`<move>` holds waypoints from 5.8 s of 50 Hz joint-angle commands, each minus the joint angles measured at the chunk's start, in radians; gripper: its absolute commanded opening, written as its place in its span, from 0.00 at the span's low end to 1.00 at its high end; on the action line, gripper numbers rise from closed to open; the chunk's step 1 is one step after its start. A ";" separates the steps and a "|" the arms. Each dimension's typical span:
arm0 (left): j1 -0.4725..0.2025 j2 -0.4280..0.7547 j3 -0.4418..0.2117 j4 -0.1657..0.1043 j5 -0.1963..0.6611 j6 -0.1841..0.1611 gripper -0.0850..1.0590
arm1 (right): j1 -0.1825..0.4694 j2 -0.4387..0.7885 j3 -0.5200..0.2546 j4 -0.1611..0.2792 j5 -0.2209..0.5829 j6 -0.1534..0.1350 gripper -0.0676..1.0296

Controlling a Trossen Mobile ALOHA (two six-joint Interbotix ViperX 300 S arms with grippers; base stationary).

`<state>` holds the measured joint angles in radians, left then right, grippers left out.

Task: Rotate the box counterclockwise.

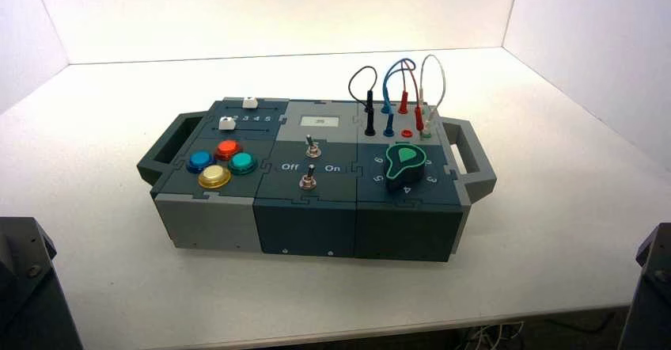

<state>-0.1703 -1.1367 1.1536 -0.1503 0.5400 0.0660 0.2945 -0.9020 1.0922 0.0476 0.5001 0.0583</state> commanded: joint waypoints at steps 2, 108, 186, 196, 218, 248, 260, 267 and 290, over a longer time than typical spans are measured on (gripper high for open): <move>0.000 0.015 -0.014 -0.002 -0.006 -0.003 0.05 | 0.006 0.005 -0.026 0.006 -0.005 0.000 0.04; -0.202 0.747 -0.310 0.031 -0.097 0.031 0.05 | 0.495 0.140 0.018 0.518 0.210 0.002 0.04; -0.169 1.307 -0.638 0.028 -0.083 0.164 0.05 | 0.692 0.723 -0.143 0.491 0.143 -0.089 0.04; -0.158 1.344 -0.678 0.028 -0.060 0.183 0.05 | 0.690 0.807 -0.173 0.456 0.144 -0.087 0.04; -0.158 1.405 -0.709 0.028 -0.055 0.198 0.05 | 0.690 0.908 -0.215 0.416 0.143 -0.083 0.04; -0.167 1.428 -0.699 0.017 -0.002 0.230 0.05 | 0.686 0.911 -0.193 0.388 0.094 -0.052 0.04; -0.179 1.433 -0.699 0.017 0.009 0.233 0.05 | 0.681 0.931 -0.184 0.359 0.083 -0.025 0.04; -0.192 1.442 -0.698 0.015 0.018 0.236 0.05 | 0.681 0.946 -0.184 0.341 0.075 -0.006 0.04; -0.207 1.457 -0.690 0.003 0.064 0.276 0.05 | 0.658 0.934 -0.179 0.339 0.072 0.005 0.04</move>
<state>-0.3697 0.3390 0.4709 -0.1411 0.5906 0.3283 0.9863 0.0476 0.9158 0.4019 0.5906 0.0552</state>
